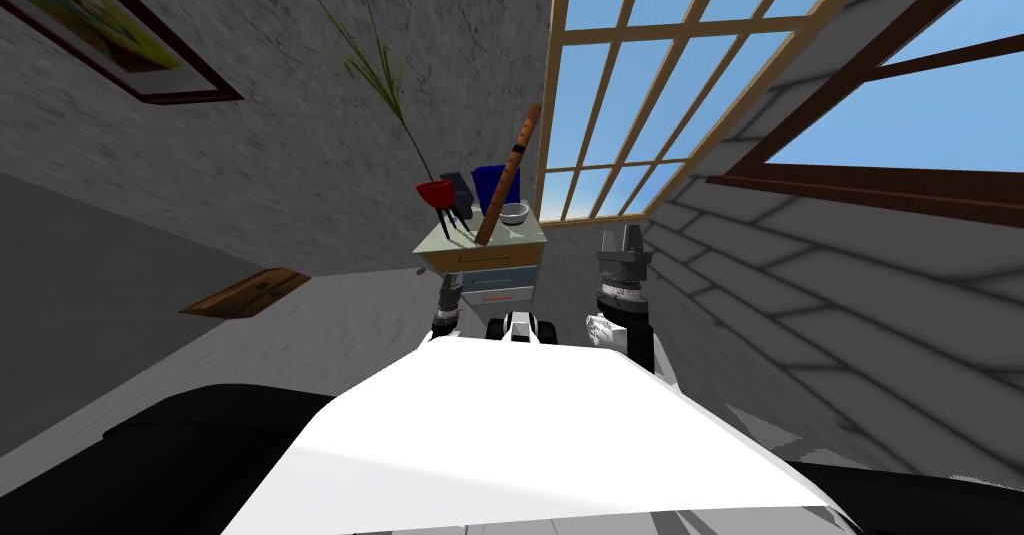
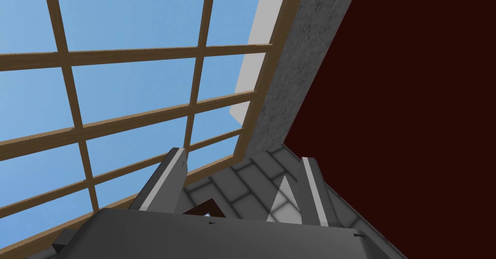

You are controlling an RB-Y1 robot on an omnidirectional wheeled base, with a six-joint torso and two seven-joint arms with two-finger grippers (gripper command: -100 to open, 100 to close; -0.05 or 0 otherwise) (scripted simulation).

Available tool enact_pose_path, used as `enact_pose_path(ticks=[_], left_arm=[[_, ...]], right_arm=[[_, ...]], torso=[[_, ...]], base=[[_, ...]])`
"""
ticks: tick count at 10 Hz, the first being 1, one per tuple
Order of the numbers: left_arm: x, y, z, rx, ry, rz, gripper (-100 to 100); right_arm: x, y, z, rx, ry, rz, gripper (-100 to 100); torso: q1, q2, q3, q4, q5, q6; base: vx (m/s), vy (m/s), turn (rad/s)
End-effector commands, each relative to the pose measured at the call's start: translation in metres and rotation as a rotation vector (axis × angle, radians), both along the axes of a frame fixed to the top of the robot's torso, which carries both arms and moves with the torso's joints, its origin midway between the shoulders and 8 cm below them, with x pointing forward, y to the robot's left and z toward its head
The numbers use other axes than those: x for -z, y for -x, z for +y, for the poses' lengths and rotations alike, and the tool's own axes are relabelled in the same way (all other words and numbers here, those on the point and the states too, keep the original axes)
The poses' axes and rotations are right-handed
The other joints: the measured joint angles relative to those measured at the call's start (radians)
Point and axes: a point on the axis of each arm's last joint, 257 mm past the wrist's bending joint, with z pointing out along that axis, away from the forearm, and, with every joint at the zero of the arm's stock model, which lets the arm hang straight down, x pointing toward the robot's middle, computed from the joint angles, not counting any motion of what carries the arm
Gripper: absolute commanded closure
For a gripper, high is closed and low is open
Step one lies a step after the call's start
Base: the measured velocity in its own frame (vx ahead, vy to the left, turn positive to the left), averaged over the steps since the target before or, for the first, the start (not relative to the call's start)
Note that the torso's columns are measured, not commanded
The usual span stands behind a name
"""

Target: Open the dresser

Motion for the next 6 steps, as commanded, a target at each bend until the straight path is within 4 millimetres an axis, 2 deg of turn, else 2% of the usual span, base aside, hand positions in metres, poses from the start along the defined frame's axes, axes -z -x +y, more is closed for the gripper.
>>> enact_pose_path(ticks=[1, 6], left_arm=[[0.014, 0.005, 0.005, -0.009, 0.003, 0.006, -100], [0.038, 0.014, 0.013, -0.028, 0.013, 0.019, -100]], right_arm=[[0.000, 0.000, 0.000, 0.000, 0.000, 0.000, 0], [0.000, 0.000, 0.000, 0.000, 0.000, 0.000, 0]], torso=[[0.000, 0.000, 0.000, 0.000, 0.000, 0.000], [-0.001, -0.001, -0.001, -0.001, 0.000, 0.000]], base=[[0.075, -0.017, 0.006], [0.089, -0.024, 0.005]])
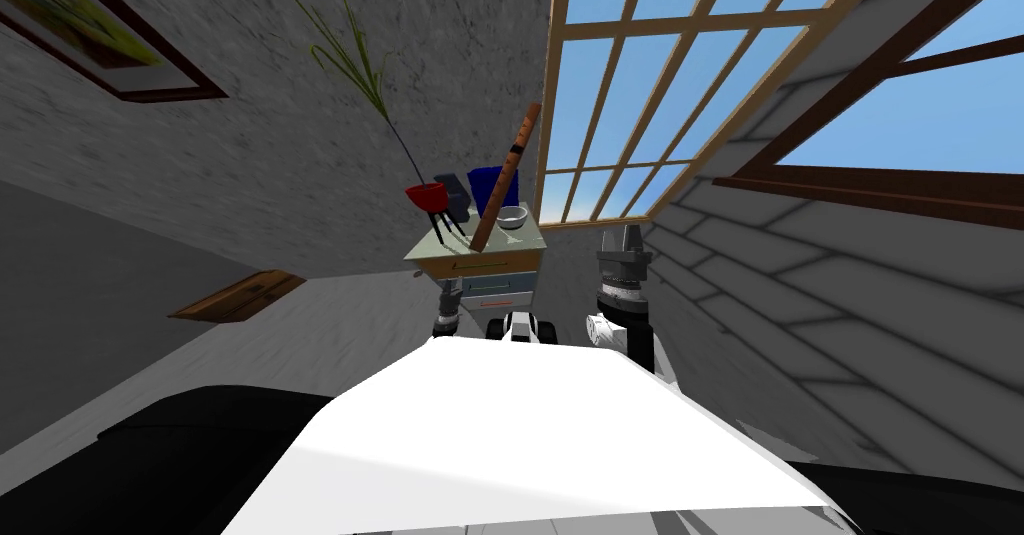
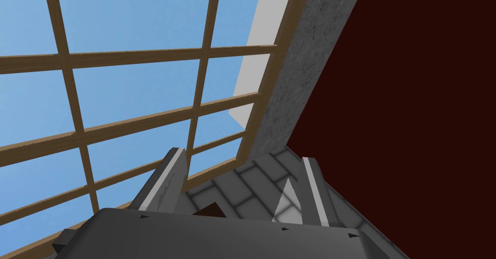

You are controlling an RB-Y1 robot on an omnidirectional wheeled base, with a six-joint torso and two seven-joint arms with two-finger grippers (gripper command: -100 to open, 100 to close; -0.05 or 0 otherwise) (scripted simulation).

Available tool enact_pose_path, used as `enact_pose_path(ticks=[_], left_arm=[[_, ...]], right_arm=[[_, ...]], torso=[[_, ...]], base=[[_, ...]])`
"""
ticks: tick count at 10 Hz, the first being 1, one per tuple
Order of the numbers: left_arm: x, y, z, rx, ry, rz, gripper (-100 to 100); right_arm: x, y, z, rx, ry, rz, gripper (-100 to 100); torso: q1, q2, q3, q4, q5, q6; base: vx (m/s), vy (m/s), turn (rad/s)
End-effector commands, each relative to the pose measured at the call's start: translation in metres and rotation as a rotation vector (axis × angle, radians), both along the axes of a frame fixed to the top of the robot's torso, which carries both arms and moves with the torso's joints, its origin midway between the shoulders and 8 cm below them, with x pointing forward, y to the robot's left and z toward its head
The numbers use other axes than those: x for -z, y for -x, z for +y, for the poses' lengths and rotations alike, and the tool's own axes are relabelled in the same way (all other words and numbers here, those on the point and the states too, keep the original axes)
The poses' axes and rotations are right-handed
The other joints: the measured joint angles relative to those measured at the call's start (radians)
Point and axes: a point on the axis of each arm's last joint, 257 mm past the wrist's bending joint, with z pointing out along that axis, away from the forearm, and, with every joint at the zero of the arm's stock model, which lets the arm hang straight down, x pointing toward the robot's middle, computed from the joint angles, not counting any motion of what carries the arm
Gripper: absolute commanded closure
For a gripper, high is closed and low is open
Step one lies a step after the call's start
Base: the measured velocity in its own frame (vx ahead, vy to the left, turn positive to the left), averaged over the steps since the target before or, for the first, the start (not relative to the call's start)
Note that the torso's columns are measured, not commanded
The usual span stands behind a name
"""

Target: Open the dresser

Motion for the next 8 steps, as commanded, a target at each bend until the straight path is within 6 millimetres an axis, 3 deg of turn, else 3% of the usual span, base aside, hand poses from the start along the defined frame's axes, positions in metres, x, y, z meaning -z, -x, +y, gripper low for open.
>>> enact_pose_path(ticks=[1, 8], left_arm=[[0.014, 0.007, 0.006, -0.013, 0.008, 0.004, -100], [0.049, 0.023, 0.012, -0.047, 0.034, 0.040, -100]], right_arm=[[0.000, 0.000, 0.000, 0.000, 0.000, 0.000, 0], [0.000, 0.000, 0.000, 0.000, 0.000, 0.000, 0]], torso=[[0.000, 0.001, 0.001, 0.001, 0.000, 0.000], [0.000, 0.000, 0.000, 0.000, 0.000, 0.000]], base=[[0.111, -0.033, 0.006], [0.078, -0.024, 0.005]])
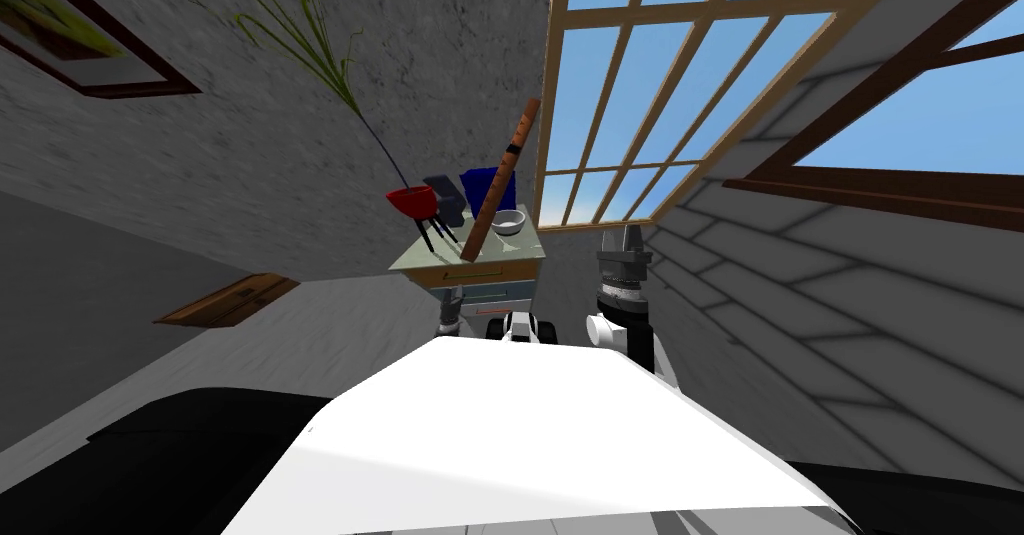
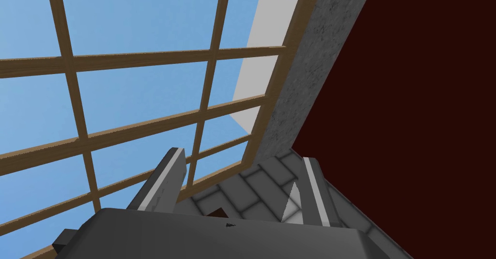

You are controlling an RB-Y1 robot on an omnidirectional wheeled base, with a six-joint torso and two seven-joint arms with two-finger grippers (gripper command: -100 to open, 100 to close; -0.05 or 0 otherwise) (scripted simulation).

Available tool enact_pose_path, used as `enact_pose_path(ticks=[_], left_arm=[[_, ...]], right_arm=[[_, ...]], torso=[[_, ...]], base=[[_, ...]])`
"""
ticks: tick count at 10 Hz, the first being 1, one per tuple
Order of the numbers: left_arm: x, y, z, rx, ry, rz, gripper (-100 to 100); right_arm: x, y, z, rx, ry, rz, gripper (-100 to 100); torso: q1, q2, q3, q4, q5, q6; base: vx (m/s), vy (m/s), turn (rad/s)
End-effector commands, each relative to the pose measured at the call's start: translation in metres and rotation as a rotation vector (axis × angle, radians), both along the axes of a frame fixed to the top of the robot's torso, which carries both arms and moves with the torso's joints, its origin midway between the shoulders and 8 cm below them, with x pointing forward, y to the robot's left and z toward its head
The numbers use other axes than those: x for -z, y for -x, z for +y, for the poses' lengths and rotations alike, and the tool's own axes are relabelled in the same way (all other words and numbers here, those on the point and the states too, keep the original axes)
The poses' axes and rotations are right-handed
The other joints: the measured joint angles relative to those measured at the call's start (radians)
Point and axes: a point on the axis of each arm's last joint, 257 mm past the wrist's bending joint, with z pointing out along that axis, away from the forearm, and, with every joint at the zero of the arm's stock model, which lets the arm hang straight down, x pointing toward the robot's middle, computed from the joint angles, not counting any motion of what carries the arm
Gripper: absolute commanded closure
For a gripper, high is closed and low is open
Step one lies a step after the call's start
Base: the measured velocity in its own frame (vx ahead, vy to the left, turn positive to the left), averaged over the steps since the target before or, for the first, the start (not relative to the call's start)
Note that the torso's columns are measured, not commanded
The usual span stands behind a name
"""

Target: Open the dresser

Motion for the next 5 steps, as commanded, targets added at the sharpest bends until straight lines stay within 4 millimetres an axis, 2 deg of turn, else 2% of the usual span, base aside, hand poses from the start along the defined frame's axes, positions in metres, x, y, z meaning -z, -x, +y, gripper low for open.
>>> enact_pose_path(ticks=[1, 5], left_arm=[[0.012, 0.007, 0.001, -0.013, 0.013, 0.011, -100], [0.031, 0.021, -0.004, -0.043, 0.057, 0.021, -100]], right_arm=[[0.000, 0.000, 0.000, 0.000, 0.000, 0.000, 0], [0.000, 0.000, 0.000, 0.000, 0.000, 0.000, 0]], torso=[[0.001, 0.001, 0.000, 0.000, 0.000, 0.000], [0.000, 0.000, 0.000, 0.000, 0.000, 0.000]], base=[[0.065, -0.012, 0.003], [0.094, -0.024, 0.005]])
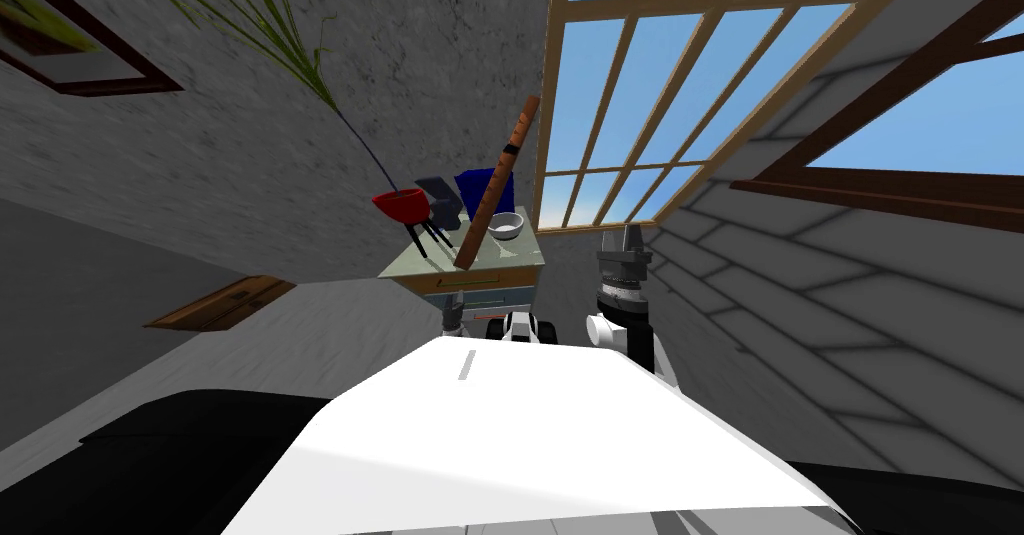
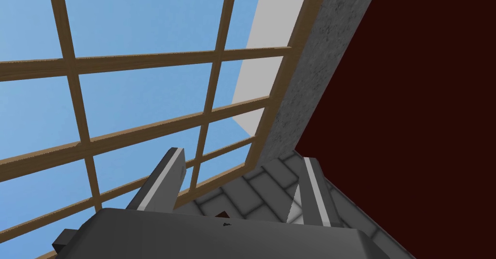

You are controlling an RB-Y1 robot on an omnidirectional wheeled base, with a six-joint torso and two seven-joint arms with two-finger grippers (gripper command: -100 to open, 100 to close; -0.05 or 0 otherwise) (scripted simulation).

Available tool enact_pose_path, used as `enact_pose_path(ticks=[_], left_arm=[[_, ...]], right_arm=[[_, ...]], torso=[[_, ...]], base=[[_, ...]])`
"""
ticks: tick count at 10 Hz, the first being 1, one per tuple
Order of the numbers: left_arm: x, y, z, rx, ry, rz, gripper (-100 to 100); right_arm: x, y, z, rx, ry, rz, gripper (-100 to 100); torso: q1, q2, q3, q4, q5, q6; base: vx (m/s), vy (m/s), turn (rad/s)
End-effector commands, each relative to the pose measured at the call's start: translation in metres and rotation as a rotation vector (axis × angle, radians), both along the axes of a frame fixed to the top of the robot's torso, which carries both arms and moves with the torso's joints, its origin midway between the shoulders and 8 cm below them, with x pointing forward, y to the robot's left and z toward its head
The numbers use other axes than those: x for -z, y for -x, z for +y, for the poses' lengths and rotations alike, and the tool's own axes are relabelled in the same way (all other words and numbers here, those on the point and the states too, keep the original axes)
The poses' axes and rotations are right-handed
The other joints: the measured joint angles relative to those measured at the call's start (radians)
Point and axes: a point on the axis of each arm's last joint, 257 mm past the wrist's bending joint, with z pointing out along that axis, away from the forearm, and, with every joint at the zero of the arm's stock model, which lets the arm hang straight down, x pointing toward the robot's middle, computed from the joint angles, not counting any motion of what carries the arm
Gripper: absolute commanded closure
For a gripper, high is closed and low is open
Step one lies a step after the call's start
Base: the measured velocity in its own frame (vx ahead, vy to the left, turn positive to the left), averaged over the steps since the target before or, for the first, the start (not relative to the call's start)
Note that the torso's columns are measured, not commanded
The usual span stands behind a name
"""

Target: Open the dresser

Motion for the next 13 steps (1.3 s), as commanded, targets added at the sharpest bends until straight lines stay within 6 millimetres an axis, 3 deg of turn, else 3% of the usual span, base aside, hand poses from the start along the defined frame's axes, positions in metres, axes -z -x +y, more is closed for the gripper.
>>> enact_pose_path(ticks=[1, 4, 5, 7, 8, 13], left_arm=[[0.009, 0.009, -0.006, -0.020, 0.034, 0.001, -100], [0.017, 0.014, -0.021, -0.043, 0.093, -0.003, -100], [0.016, 0.013, -0.017, -0.038, 0.079, -0.001, -100], [0.013, -0.014, -0.030, -0.024, 0.092, -0.010, -100], [0.013, -0.014, -0.034, -0.014, 0.095, -0.009, -100], [0.004, -0.067, -0.066, 0.031, 0.101, -0.011, -100]], right_arm=[[0.000, 0.000, 0.000, 0.000, 0.000, 0.000, 0], [0.000, 0.000, 0.000, 0.000, 0.000, 0.000, 0], [0.000, 0.000, 0.000, 0.000, 0.000, 0.000, 0], [0.000, 0.000, 0.000, 0.000, 0.000, 0.000, 0], [0.000, 0.000, 0.000, 0.000, 0.000, 0.000, 0], [0.000, 0.000, 0.000, 0.000, 0.000, 0.000, 0]], torso=[[0.000, 0.001, 0.001, 0.000, 0.000, 0.000], [0.001, 0.004, 0.002, 0.001, 0.000, 0.000], [0.001, 0.002, 0.002, 0.001, 0.000, 0.000], [0.002, 0.002, 0.001, 0.000, 0.001, 0.000], [0.002, 0.002, 0.001, 0.001, 0.001, 0.000], [0.000, 0.000, 0.000, 0.000, 0.000, 0.000]], base=[[0.081, -0.019, 0.005], [0.014, -0.016, 0.041], [0.002, -0.005, 0.007], [-0.038, 0.028, 0.139], [-0.045, 0.024, 0.049], [-0.046, 0.030, 0.107]])
